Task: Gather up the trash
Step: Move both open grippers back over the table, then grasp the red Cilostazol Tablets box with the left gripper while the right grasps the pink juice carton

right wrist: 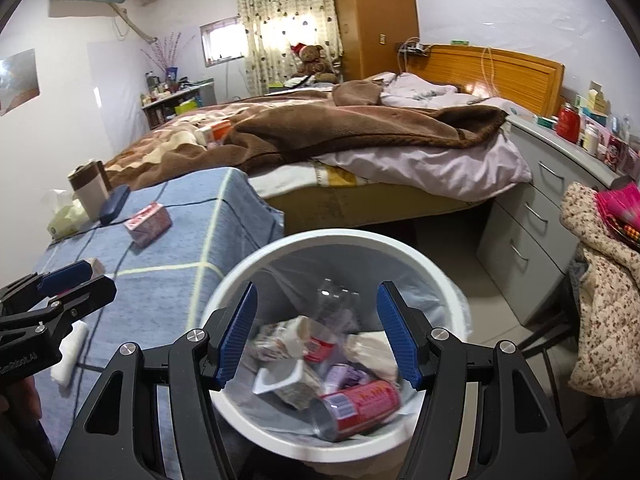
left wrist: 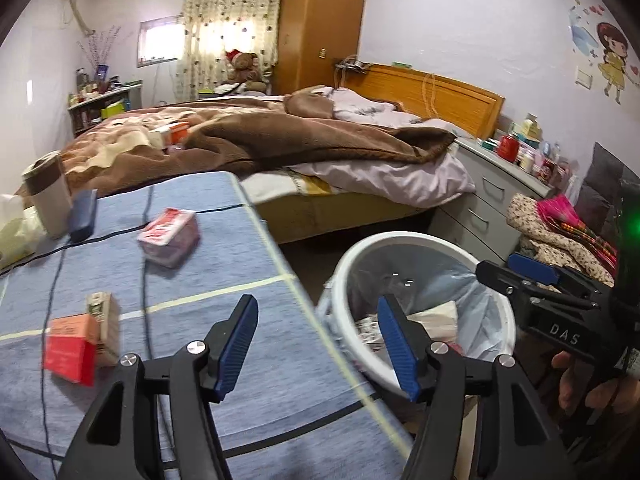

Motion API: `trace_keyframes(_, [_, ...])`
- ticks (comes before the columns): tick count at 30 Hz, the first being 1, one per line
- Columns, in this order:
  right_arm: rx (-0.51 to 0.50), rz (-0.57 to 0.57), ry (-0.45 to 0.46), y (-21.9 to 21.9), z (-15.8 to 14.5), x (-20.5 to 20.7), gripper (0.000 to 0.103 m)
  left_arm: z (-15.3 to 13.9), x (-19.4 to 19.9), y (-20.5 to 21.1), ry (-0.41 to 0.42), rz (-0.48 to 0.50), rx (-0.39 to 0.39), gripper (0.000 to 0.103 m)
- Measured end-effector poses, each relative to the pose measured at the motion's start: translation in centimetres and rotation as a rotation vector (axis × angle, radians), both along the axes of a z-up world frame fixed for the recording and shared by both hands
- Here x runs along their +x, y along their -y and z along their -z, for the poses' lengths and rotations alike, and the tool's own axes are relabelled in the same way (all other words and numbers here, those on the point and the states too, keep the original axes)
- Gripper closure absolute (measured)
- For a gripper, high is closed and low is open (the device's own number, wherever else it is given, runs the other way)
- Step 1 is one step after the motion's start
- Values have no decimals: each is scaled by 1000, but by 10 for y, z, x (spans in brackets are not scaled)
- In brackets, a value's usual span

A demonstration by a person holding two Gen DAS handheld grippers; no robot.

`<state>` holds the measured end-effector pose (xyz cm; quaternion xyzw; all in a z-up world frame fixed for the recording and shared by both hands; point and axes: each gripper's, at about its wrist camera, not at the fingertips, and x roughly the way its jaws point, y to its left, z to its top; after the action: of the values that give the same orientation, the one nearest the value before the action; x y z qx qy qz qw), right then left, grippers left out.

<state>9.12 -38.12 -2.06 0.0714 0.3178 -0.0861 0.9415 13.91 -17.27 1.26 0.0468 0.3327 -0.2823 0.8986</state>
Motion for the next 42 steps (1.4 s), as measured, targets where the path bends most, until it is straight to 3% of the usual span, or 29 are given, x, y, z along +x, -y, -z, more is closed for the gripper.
trace_keyframes(6, [21, -61, 8, -21, 1, 13, 39, -3, 6, -43, 26, -96, 7, 36])
trace_keyframes(9, [44, -88, 7, -31, 2, 23, 34, -3, 10, -65, 41, -155, 21, 35])
trace_keyframes(17, [85, -169, -16, -60, 5, 52, 33, 5, 27, -116, 18, -272, 37, 30])
trace_keyframes(28, [86, -251, -49, -105, 10, 94, 33, 37, 51, -140, -45, -318, 129, 30])
trace_keyframes(42, [105, -299, -118, -136, 24, 145, 33, 57, 61, -188, -107, -377, 117, 30])
